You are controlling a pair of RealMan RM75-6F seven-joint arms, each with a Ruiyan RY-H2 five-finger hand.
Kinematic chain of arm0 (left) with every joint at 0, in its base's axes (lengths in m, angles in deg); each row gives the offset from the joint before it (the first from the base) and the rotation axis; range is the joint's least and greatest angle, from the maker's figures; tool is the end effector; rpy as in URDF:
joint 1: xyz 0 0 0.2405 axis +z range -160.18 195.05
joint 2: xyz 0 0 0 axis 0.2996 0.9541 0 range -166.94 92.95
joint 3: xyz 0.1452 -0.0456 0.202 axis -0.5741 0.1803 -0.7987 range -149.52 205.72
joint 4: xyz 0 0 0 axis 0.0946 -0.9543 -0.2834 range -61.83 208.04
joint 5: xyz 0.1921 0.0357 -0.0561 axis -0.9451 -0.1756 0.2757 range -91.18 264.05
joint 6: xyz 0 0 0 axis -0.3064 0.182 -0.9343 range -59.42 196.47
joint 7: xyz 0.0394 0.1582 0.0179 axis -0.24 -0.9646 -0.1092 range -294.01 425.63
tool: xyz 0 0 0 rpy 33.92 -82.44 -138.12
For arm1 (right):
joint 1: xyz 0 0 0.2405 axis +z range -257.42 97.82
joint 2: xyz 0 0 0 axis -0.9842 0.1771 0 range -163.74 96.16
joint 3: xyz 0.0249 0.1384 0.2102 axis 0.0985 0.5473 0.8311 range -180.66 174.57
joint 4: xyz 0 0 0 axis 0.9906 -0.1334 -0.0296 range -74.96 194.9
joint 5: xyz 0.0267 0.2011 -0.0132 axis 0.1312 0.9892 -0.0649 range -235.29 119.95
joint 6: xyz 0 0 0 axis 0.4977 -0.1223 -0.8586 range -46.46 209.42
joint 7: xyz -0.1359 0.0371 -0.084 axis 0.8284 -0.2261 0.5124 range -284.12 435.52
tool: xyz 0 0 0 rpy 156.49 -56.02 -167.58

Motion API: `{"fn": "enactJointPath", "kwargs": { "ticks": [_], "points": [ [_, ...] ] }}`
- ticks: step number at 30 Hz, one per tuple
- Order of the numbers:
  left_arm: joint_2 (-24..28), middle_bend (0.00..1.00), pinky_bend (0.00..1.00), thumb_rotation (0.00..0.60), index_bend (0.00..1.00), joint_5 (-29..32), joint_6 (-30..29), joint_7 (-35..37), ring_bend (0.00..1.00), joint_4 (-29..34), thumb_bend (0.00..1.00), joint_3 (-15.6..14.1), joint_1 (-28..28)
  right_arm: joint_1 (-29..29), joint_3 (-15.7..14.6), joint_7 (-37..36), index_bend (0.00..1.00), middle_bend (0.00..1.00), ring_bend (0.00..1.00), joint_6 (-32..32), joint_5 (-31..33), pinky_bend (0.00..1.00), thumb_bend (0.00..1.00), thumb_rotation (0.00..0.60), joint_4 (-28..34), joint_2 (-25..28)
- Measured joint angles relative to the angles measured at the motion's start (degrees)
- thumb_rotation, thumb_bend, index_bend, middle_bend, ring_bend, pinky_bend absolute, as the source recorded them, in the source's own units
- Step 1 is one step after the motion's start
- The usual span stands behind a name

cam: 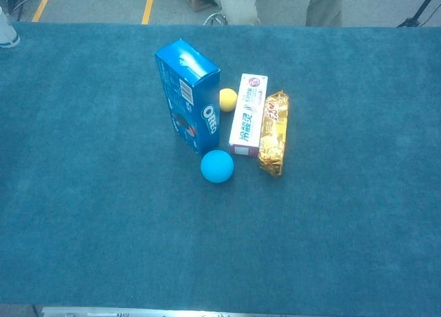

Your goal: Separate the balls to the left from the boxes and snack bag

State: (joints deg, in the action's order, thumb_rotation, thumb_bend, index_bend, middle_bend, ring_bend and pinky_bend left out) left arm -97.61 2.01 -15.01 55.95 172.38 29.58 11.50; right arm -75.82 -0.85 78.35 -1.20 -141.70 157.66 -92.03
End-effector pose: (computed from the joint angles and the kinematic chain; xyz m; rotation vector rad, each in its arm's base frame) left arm -0.2904 0.1989 0.1655 -1.4482 -0.8534 -0.7927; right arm -0.3061 -0.1920 0.1812 1.3975 -0.9228 0.8066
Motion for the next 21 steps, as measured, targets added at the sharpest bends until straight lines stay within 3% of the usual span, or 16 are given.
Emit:
{"fn": "enactJointPath", "kwargs": {
  "ticks": [21],
  "points": [
    [1.9,0.12,0.00,0.600,0.07,-0.7,0.5,2.4,0.07,1.1,0.37,-0.5,0.2,2.2,0.8,-2.0,0.16,0.24,0.16,1.9,-2.4,0.31,0.05,0.600,2.8,1.9]
  ]
}}
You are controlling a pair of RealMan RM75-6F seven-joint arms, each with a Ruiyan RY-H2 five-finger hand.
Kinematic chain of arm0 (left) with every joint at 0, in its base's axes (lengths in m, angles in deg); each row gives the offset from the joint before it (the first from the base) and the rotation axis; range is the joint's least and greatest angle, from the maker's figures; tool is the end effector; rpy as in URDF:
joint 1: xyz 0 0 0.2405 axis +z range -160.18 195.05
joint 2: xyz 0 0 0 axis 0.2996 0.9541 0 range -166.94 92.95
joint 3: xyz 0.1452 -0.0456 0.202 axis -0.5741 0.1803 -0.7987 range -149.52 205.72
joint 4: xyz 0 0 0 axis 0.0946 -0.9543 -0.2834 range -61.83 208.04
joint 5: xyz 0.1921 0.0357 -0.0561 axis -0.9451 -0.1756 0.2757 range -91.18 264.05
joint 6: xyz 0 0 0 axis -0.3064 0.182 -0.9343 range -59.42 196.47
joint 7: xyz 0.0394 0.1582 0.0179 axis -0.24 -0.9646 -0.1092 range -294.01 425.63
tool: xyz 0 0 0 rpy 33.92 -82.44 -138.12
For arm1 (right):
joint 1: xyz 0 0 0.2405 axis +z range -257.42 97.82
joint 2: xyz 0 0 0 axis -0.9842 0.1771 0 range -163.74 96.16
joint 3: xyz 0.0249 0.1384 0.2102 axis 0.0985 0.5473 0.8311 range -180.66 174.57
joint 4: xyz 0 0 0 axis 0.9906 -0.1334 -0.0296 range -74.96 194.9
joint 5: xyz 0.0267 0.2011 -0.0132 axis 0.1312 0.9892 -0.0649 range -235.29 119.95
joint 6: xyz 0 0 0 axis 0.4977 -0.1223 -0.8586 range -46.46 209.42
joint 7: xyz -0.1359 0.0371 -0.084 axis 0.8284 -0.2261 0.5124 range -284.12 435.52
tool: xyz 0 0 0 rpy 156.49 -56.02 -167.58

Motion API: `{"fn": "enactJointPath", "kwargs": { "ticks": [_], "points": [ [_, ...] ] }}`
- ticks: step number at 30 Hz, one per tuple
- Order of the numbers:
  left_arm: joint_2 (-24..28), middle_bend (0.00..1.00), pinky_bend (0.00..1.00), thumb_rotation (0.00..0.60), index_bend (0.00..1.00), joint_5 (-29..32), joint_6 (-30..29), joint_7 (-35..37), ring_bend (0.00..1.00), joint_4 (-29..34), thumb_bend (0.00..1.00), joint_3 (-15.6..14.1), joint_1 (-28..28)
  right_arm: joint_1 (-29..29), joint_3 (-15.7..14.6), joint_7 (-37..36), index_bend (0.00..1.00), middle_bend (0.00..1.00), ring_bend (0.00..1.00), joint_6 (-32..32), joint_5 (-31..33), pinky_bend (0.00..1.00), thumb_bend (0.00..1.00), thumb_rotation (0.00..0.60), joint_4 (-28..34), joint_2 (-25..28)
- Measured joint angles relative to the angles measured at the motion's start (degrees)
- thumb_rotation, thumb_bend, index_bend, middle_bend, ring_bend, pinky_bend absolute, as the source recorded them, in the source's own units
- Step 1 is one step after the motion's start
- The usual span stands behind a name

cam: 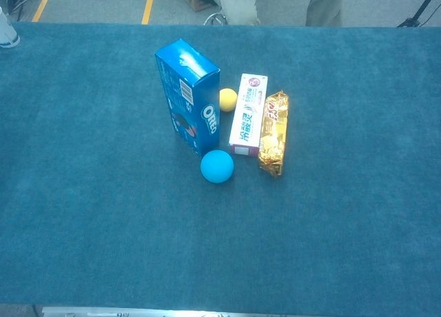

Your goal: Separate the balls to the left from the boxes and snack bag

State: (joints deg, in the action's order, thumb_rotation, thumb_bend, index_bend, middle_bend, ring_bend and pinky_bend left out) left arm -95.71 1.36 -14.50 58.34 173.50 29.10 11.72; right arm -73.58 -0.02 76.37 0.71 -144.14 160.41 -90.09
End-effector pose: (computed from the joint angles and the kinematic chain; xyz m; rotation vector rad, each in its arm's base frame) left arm -0.2893 0.1958 0.1707 -1.4547 -0.8844 -0.8058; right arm -0.2848 -0.2054 0.1811 1.4567 -0.9309 0.8830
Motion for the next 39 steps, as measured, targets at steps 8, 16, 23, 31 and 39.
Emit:
{"fn": "enactJointPath", "kwargs": {
  "ticks": [8,16,23,31,39],
  "points": [
    [0.0,0.12,0.00,0.600,0.07,0.3,1.8,-0.8,0.07,0.5,0.37,0.1,-1.0,3.7,0.3,-2.8,0.16,0.24,0.16,4.8,-2.2,0.31,0.05,0.600,1.2,0.6],
    [0.2,0.12,0.00,0.600,0.07,0.5,2.7,-1.2,0.07,0.6,0.37,0.0,-1.5,8.5,0.3,-3.3,0.16,0.24,0.16,8.8,-6.8,0.31,0.05,0.600,2.4,0.6],
    [0.4,0.12,0.00,0.600,0.07,0.2,2.8,-1.1,0.07,0.5,0.37,-0.2,-1.6,13.1,1.4,-1.5,0.16,0.24,0.16,11.8,-9.5,0.31,0.05,0.600,5.1,-0.2],
    [0.7,0.12,0.00,0.600,0.07,-0.3,2.2,-1.4,0.07,1.2,0.37,-0.4,-1.2,19.2,1.8,-3.1,0.16,0.25,0.16,17.1,-13.1,0.31,0.05,0.600,6.9,-1.5],
    [0.8,0.12,0.00,0.600,0.07,-0.1,2.1,-1.6,0.07,1.4,0.37,-0.5,-1.1,27.6,1.4,-10.9,0.16,0.25,0.16,24.3,-17.0,0.31,0.06,0.600,7.1,-3.0]
  ]
}}
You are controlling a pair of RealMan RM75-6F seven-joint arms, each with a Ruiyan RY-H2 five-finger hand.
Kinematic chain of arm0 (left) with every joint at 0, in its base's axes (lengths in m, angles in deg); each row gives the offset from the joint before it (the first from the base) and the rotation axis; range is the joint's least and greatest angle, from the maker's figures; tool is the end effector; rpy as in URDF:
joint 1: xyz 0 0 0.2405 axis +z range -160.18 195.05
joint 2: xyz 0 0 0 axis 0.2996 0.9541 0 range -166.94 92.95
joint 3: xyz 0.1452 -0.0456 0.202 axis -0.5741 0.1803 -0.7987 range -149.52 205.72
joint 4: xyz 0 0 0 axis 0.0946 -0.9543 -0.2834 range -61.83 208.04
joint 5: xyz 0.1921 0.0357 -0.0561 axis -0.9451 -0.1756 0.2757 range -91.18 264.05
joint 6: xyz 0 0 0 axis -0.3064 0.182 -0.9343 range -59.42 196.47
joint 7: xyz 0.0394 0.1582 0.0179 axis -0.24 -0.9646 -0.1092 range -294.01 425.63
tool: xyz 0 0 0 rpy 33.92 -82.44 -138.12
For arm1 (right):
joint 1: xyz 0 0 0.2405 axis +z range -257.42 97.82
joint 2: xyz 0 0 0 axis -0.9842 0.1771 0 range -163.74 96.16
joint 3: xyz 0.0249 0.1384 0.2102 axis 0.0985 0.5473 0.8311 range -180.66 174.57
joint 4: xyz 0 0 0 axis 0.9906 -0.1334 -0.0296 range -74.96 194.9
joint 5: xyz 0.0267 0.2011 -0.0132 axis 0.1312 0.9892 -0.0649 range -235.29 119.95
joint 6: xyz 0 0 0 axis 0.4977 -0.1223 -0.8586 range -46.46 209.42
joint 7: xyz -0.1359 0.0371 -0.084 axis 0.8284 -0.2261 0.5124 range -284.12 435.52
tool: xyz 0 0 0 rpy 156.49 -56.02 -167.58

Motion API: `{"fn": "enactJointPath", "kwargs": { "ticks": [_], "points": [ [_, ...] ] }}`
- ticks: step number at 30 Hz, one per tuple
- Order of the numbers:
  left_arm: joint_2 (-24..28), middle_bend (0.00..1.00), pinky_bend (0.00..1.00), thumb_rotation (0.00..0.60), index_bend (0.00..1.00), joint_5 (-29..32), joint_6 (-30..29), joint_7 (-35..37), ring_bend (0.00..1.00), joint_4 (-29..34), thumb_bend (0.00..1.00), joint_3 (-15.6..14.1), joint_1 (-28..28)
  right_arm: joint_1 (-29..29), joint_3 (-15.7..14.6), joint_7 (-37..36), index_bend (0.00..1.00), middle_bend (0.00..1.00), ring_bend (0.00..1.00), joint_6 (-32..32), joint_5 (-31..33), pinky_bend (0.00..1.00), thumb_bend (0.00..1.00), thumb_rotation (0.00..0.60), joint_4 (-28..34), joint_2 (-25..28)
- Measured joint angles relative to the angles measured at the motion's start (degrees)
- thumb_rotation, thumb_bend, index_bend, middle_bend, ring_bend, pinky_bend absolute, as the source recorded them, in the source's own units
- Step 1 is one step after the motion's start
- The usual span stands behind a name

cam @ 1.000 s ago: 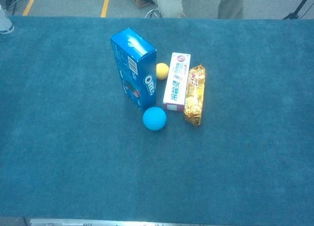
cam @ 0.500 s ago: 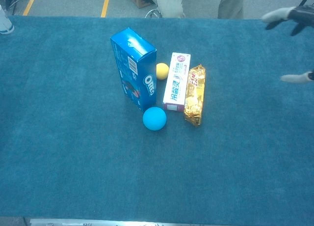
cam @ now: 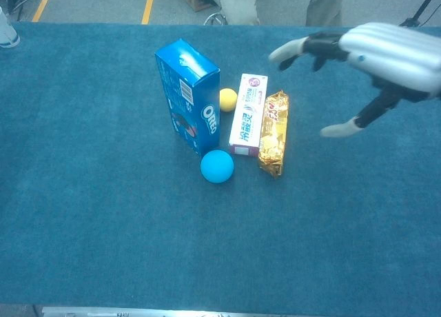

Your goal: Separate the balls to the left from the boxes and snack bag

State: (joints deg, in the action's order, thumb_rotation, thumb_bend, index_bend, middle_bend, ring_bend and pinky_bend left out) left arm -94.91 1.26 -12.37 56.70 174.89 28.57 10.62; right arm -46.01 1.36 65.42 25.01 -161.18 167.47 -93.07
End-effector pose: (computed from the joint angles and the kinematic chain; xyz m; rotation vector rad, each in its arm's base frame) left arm -0.2844 0.1984 0.1657 -1.5027 -0.8884 -0.7789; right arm -0.1208 -0.2654 0.0857 2.2350 -0.8963 1.1834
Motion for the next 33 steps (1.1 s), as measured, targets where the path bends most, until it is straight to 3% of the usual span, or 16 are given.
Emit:
{"fn": "enactJointPath", "kwargs": {
  "ticks": [20,33],
  "points": [
    [-0.4,0.12,0.00,0.600,0.07,0.8,0.1,0.2,0.07,-0.3,0.37,0.5,-0.2,15.9,0.2,-7.4,0.16,0.25,0.16,10.3,-1.2,0.31,0.09,0.600,-3.2,-12.2],
    [0.1,0.12,0.00,0.600,0.07,0.8,-0.5,1.5,0.07,-0.9,0.37,0.2,0.5,23.2,1.9,-4.8,0.16,0.25,0.16,17.8,6.8,0.31,0.09,0.600,-10.1,-23.0]
  ]
}}
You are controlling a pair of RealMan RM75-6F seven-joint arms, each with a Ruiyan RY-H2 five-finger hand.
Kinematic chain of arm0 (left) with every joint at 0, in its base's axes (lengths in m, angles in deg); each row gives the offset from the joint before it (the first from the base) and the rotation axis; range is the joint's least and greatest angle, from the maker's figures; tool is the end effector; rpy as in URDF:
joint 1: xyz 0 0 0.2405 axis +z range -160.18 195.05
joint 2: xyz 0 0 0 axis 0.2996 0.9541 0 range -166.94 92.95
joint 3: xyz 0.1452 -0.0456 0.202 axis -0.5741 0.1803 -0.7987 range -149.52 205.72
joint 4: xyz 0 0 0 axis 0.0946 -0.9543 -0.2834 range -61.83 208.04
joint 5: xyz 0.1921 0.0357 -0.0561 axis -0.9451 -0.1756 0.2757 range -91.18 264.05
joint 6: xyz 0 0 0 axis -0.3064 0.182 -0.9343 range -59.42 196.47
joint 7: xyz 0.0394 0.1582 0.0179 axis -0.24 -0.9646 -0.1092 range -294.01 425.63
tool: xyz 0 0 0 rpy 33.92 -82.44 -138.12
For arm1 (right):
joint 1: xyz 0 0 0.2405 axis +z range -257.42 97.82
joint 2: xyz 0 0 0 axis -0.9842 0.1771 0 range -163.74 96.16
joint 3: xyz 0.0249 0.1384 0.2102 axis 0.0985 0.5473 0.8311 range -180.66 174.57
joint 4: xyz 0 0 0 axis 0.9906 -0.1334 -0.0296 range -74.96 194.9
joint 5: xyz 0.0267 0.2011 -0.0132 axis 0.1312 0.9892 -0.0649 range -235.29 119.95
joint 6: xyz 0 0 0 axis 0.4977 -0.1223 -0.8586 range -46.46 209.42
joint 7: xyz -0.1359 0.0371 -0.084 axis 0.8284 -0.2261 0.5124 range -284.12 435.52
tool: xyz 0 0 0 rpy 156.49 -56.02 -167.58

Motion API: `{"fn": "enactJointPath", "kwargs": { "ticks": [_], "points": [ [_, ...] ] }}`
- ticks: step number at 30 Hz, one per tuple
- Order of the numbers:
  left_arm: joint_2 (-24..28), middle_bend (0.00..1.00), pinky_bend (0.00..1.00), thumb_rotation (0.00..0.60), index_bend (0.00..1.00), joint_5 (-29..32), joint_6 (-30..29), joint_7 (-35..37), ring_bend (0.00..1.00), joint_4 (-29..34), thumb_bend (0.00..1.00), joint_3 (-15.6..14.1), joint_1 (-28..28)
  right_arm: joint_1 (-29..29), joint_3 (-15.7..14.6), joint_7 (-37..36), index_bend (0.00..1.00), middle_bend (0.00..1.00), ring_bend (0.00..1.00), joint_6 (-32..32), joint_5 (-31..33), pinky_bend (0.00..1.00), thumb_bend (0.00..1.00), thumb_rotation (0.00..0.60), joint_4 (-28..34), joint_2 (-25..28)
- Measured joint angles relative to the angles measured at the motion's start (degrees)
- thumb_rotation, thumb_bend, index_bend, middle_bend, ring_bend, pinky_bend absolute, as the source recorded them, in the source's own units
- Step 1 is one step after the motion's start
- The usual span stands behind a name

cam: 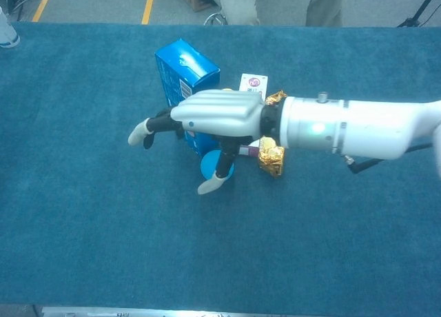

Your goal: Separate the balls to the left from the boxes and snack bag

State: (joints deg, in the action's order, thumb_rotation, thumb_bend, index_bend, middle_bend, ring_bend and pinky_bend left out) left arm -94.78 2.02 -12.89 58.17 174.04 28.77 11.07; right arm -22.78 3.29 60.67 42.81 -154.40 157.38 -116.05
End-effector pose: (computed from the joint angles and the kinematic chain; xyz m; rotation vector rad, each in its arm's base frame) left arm -0.2903 0.1974 0.1704 -1.4739 -0.8985 -0.7799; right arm -0.0149 -0.2750 -0.0438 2.6553 -0.9674 1.1589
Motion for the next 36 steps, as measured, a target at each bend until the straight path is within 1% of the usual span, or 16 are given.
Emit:
{"fn": "enactJointPath", "kwargs": {
  "ticks": [6,12,18,26,32,36],
  "points": [
    [0.0,0.12,0.00,0.600,0.07,-0.4,0.0,0.7,0.07,-0.4,0.37,-0.1,0.0,1.3,-0.1,2.2,0.16,0.25,0.16,2.7,4.2,0.31,0.09,0.600,-2.7,-2.5],
    [0.2,0.12,0.00,0.600,0.07,-0.5,-0.3,1.3,0.07,-0.8,0.37,-0.3,0.4,1.4,-0.9,4.1,0.16,0.25,0.16,3.3,7.5,0.31,0.09,0.600,-4.0,-3.2],
    [0.1,0.12,0.00,0.600,0.07,-0.6,-0.2,1.5,0.07,-0.9,0.37,-0.5,0.5,1.0,-2.0,5.4,0.16,0.25,0.16,3.2,8.9,0.31,0.09,0.600,-4.2,-2.5],
    [-0.1,0.12,0.00,0.600,0.07,-0.6,0.2,1.5,0.07,-1.0,0.37,-0.4,0.3,0.6,-2.7,6.0,0.16,0.25,0.16,2.7,10.1,0.31,0.09,0.600,-4.3,-1.8],
    [-0.1,0.12,0.00,0.600,0.07,-0.5,0.3,1.7,0.07,-1.2,0.37,-0.4,0.2,0.3,-3.2,6.3,0.16,0.25,0.16,2.2,10.4,0.31,0.09,0.600,-3.2,-0.3],
    [-0.2,0.12,0.00,0.600,0.07,-0.4,0.4,1.8,0.07,-1.3,0.37,-0.4,0.3,-0.5,-3.3,5.5,0.16,0.25,0.16,0.3,9.8,0.31,0.09,0.600,-1.7,1.3]
  ]
}}
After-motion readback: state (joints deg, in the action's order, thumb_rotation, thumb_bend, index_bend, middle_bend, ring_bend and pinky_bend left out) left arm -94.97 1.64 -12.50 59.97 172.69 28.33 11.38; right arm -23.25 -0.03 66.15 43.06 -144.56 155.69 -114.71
